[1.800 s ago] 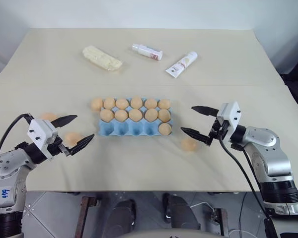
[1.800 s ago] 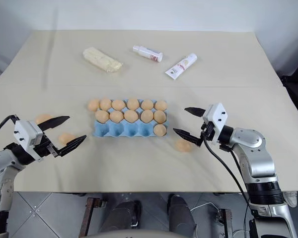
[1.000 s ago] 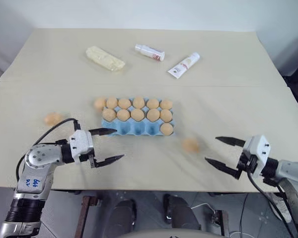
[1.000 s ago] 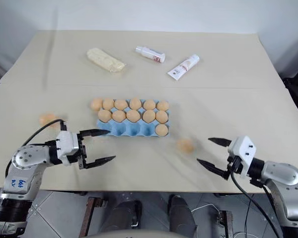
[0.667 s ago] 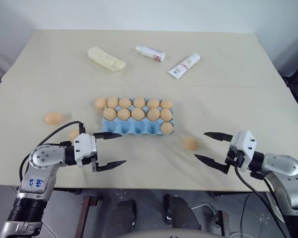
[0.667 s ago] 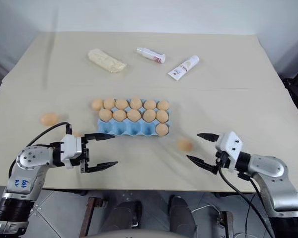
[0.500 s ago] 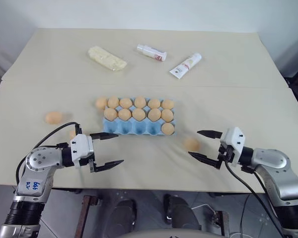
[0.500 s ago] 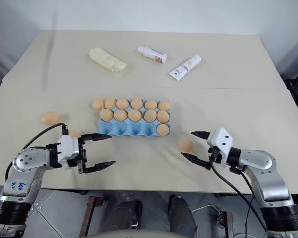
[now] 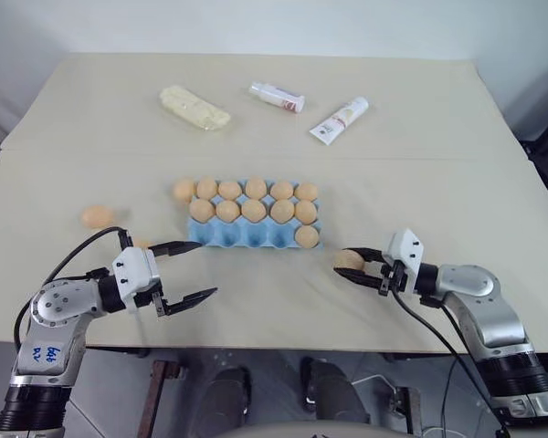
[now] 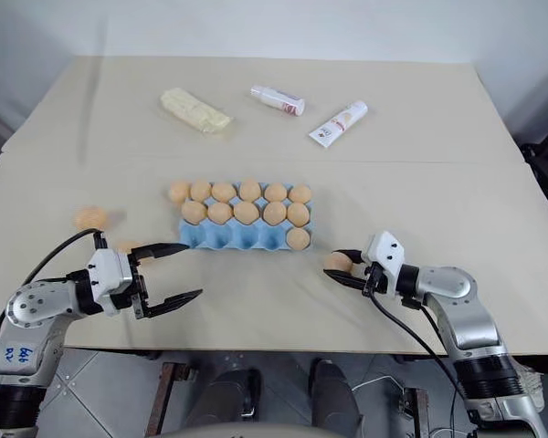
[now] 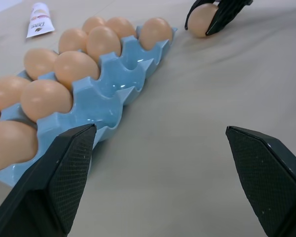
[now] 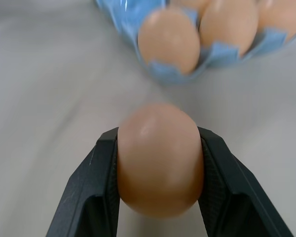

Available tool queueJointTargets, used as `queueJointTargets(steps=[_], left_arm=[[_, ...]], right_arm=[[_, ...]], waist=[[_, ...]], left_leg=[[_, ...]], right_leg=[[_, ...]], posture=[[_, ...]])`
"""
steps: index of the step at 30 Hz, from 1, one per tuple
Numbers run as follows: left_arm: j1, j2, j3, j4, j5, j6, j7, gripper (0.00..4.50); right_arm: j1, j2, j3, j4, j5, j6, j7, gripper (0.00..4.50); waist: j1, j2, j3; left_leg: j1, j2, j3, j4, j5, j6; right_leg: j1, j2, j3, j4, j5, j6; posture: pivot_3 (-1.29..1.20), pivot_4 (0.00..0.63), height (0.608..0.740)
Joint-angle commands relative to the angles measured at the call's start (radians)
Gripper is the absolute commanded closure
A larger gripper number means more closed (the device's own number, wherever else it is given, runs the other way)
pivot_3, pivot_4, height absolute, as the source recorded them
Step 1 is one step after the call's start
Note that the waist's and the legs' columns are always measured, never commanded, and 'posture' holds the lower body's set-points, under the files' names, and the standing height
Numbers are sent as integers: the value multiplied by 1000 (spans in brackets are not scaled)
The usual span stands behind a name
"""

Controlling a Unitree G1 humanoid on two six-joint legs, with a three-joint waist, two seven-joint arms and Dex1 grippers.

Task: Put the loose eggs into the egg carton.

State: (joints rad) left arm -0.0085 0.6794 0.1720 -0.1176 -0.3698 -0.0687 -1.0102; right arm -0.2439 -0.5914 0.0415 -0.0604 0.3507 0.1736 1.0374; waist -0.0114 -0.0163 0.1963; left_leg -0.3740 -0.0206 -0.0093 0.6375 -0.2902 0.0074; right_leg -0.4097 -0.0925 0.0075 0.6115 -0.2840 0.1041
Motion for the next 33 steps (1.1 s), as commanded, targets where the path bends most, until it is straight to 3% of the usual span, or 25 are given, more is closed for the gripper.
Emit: queueJointTargets(steps=[1, 11, 19, 20, 27, 33], left_arm=[[29, 6, 75, -39, -36, 18, 44, 0], [146, -11, 157, -75, -45, 37, 111, 0], [196, -18, 184, -125, -56, 51, 153, 0], [203, -20, 189, -128, -58, 54, 160, 0], [259, -37, 273, -147, -75, 90, 220, 0], [412, -92, 435, -158, -109, 127, 289, 0]], right_arm=[[-85, 52, 26, -132, 77, 105, -35, 2885], [-320, 253, 198, 59, -104, 105, -178, 2885], [-342, 256, 177, 92, -102, 66, -142, 178], [-329, 240, 168, 66, -84, 68, -119, 32], [-182, 123, 72, -95, 90, 18, 90, 32], [-95, 29, 19, -118, 169, -7, 229, 32]], waist=[[-11, 0, 0], [-16, -1, 0], [-18, -1, 0], [-18, -1, 0], [-15, -1, 0], [-21, -1, 0]], left_leg=[[0, 0, 0, 0, 0, 0], [-2, 0, -2, 0, 0, -1], [-3, 0, -2, -1, -1, -1], [-3, 0, -2, -1, -1, -1], [-3, 0, -2, -2, -1, -1], [-1, 1, 0, -2, -1, -1]], right_leg=[[0, 0, 0, 0, 0, 0], [-1, -1, -2, -1, -1, -1], [-2, -1, -3, -1, -1, -1], [-2, -1, -2, -1, -1, -1], [-2, -1, -3, -2, -1, -1], [-2, -1, -2, -2, -1, -1]], posture=[[0, 150, 740], [0, 150, 740], [0, 150, 740], [0, 150, 740], [0, 150, 740], [0, 150, 740]])
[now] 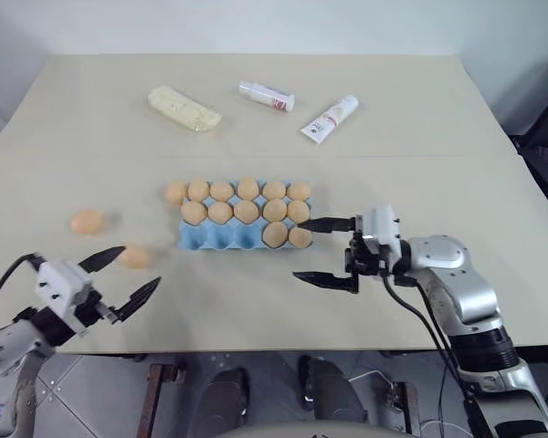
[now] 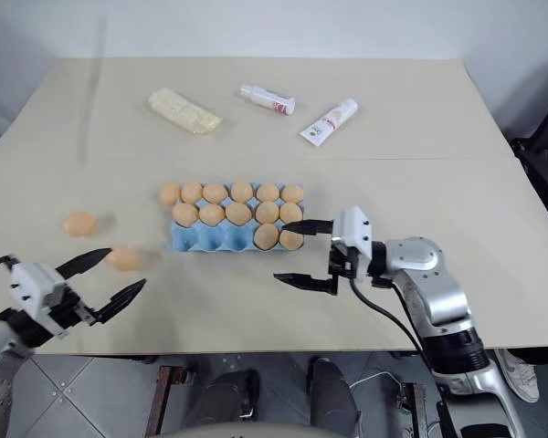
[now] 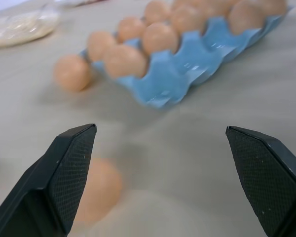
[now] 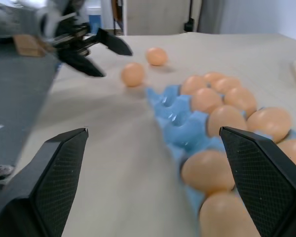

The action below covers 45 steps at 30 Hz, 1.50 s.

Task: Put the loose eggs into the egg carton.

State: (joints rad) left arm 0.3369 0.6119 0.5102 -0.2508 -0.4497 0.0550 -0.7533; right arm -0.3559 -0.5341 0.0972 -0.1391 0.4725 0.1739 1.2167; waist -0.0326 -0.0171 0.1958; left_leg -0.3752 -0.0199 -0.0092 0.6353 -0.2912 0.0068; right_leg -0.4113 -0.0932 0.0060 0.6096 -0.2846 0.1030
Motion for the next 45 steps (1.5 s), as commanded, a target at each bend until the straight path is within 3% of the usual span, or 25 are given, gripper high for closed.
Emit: queueJointTargets(steps=[1, 10, 20, 29, 37, 45], left_arm=[[85, -37, 118, -23, -30, 0, 42, 0], [123, -112, 164, 9, -35, -13, 85, 0], [-99, -84, -8, 6, 2, 85, 150, 0], [-251, -61, -129, 186, 126, 87, 177, 0], [-324, -69, -141, 296, 145, 39, 175, 2034], [-357, -44, -149, 191, 59, -4, 52, 2096]], right_arm=[[23, -36, -38, -38, 52, -3, 56, 32], [33, -7, -15, -12, 4, -95, 61, 32], [27, 6, -25, 108, -59, -181, 35, 32], [38, 22, -21, 71, -59, -165, -13, 32], [42, 17, -29, 55, -55, -147, -33, 0], [87, -14, -74, 41, -60, -145, -76, 0]], waist=[[3, 0, 0], [10, -2, -1], [15, -3, -2], [5, -3, -2], [8, -3, -2], [9, -3, -2]], left_leg=[[1, 0, 0, 0, 0, 0], [1, 0, -1, 0, 0, 0], [1, 0, -1, 0, 0, 0], [1, 0, 1, 0, 0, -1], [2, 0, 0, 1, 0, -1], [1, 0, 0, 1, 0, -1]], right_leg=[[0, 0, 0, 0, 0, 0], [3, -1, -1, -1, -1, -1], [2, -1, -1, -2, 0, -1], [1, 0, 0, 0, 0, 0], [1, 0, -1, 1, 0, 0], [1, 0, -1, 0, 0, 0]], posture=[[0, 150, 740], [0, 150, 740], [0, 150, 740], [0, 150, 740], [0, 150, 740], [0, 150, 740]])
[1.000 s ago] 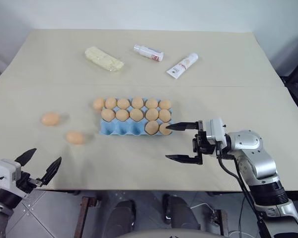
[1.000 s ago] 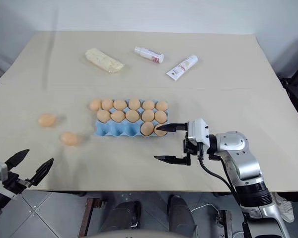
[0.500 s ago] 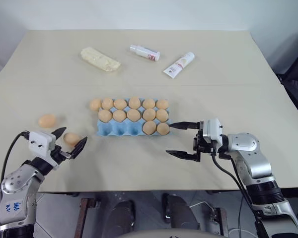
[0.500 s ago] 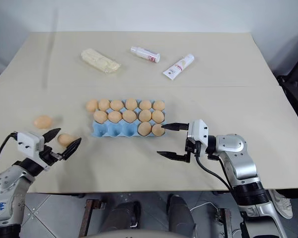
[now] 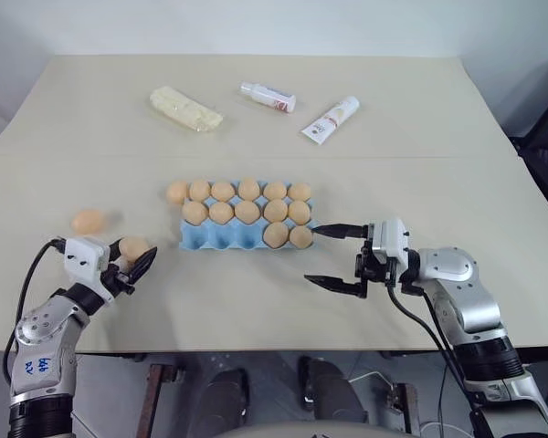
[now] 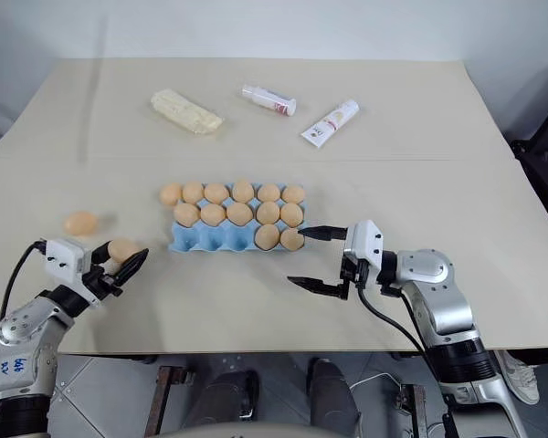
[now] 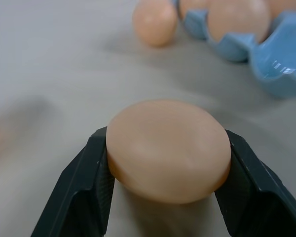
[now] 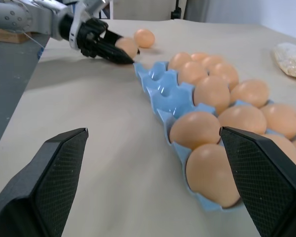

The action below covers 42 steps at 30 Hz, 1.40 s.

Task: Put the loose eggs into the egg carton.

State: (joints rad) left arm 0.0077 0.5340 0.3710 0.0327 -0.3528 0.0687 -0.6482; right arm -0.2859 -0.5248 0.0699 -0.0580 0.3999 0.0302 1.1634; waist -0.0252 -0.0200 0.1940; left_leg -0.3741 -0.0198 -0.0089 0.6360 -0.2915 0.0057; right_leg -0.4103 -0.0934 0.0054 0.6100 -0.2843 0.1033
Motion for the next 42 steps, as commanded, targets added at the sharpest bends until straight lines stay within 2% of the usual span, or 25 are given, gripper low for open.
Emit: queueJointTargets(steps=[1, 6, 10, 19, 20, 27, 30, 34, 39, 42], left_arm=[[-42, 40, -25, -107, -36, -12, -66, 2096], [-233, 46, -235, -138, 26, 51, -142, 2096], [-318, 21, -356, -92, 55, 55, -201, 2096], [-438, -43, -459, 73, 112, -22, -263, 2096], [-448, -51, -458, 87, 110, -24, -263, 2096], [-458, -73, -451, 105, 113, -38, -254, 47], [-428, -66, -438, 69, 112, -53, -246, 47], [-349, -18, -356, -7, 84, -60, -221, 47], [-171, 52, -155, -80, 24, -88, -183, 47], [-63, 60, -21, -87, -8, -75, -125, 47]], right_arm=[[25, -30, -56, -40, 11, -2, -30, 0], [102, -80, -141, -42, 1, -16, -85, 0], [148, -88, -176, -68, -8, -21, -132, 0], [222, -58, -172, -177, -11, -7, -228, 0], [226, -55, -169, -186, -10, -5, -234, 0], [224, -47, -157, -206, -6, 5, -257, 0], [216, -46, -148, -205, -3, 9, -252, 0], [202, -50, -137, -196, 4, 13, -232, 0], [164, -47, -112, -166, 10, 13, -201, 0], [138, -33, -92, -146, 9, 11, -189, 0]], waist=[[6, 0, 0], [34, 0, 0], [21, 0, 0], [25, 0, 0], [25, 0, 0], [23, 0, 0], [24, 0, 0], [20, 0, 0], [19, 0, 0], [21, 0, 0]], left_leg=[[0, 0, 0, 0, 0, 0], [0, -1, -1, 2, 1, 0], [0, -2, 1, 2, 0, 1], [0, 2, 5, 9, -1, 0], [0, 2, 5, 11, -2, 0], [0, 0, 5, 13, -1, 2], [0, 0, 4, 12, -1, 2], [0, 0, 4, 11, -1, 2], [0, 2, 3, 11, -1, 1], [0, 2, 2, 11, -1, 1]], right_leg=[[0, 0, 0, 0, 0, 0], [2, -1, -1, 0, 0, 0], [1, 0, 1, 0, 1, 1], [0, 6, -1, 5, 1, 2], [0, 6, -1, 7, 1, 2], [1, 3, 1, 7, 2, 3], [1, 3, 2, 7, 2, 3], [1, 3, 3, 6, 2, 3], [1, 3, 3, 7, 1, 1], [1, 2, 3, 6, 1, 1]], posture=[[0, 150, 740], [0, 150, 740], [0, 150, 740], [0, 150, 740], [0, 150, 740], [0, 150, 740], [0, 150, 740], [0, 150, 740], [0, 150, 740], [0, 150, 740]])
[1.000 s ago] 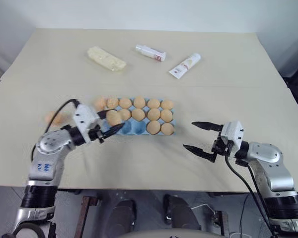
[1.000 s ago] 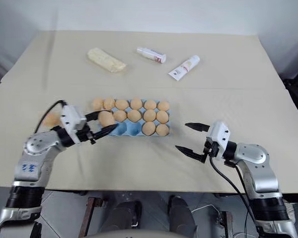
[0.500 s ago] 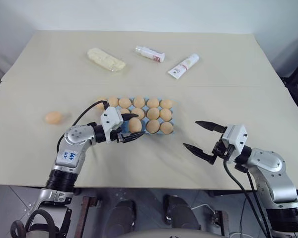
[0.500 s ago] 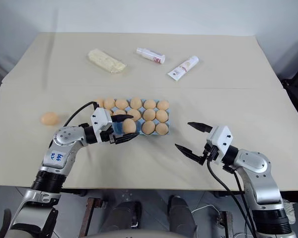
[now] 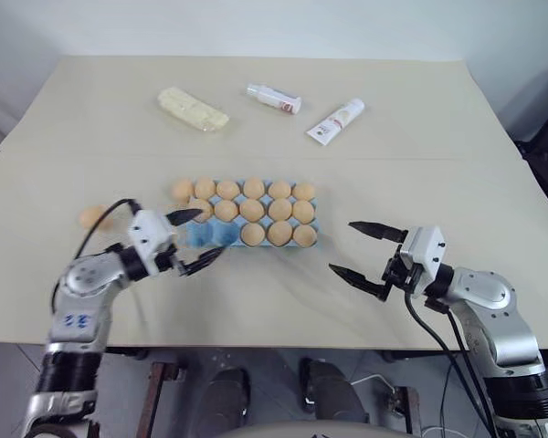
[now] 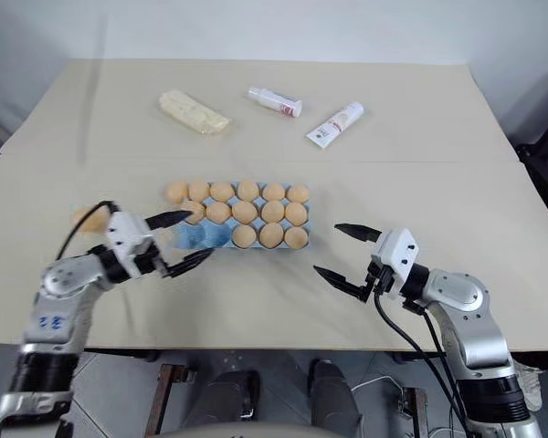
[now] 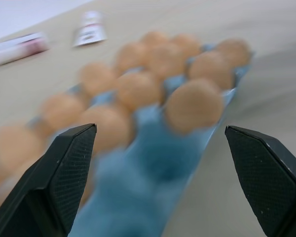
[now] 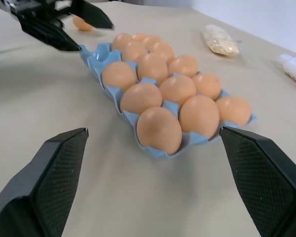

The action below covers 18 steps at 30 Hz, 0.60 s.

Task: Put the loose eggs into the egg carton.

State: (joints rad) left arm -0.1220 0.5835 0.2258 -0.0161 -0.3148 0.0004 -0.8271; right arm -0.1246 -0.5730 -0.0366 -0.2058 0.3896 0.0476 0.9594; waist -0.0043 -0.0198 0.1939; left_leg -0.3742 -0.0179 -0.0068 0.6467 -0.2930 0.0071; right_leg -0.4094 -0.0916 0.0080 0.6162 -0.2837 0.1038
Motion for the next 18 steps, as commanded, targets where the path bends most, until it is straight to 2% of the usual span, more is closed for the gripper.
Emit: queueJointTargets(steps=[1, 7, 11, 18], left_arm=[[92, 7, 154, -39, -53, -3, 73, 47], [208, -39, 296, -8, -41, -2, 229, 47], [235, -58, 290, -1, -51, 22, 250, 47], [38, -73, 179, 55, 1, 67, 325, 47]], right_arm=[[-29, 20, 19, 7, 19, -8, 18, 0], [-75, 61, 51, 51, -1, -23, 12, 0], [-108, 86, 60, 76, -10, -29, 2, 0], [-126, 88, 56, 84, -15, -29, -4, 0]], waist=[[0, 0, 0], [4, 0, 0], [2, 0, 0], [8, 0, 0]], left_leg=[[0, 0, -1, 0, 0, 0], [-1, -1, -2, 0, 0, 1], [-1, -1, -2, -2, -1, 1], [-3, -1, -5, 0, -1, 1]], right_leg=[[0, 0, 0, -1, 0, 0], [1, -2, -2, -3, 0, 0], [1, -2, -2, -5, 0, 0], [2, -2, -5, -5, 0, 0]], posture=[[0, 150, 740], [0, 150, 740], [0, 150, 740], [0, 150, 740]])
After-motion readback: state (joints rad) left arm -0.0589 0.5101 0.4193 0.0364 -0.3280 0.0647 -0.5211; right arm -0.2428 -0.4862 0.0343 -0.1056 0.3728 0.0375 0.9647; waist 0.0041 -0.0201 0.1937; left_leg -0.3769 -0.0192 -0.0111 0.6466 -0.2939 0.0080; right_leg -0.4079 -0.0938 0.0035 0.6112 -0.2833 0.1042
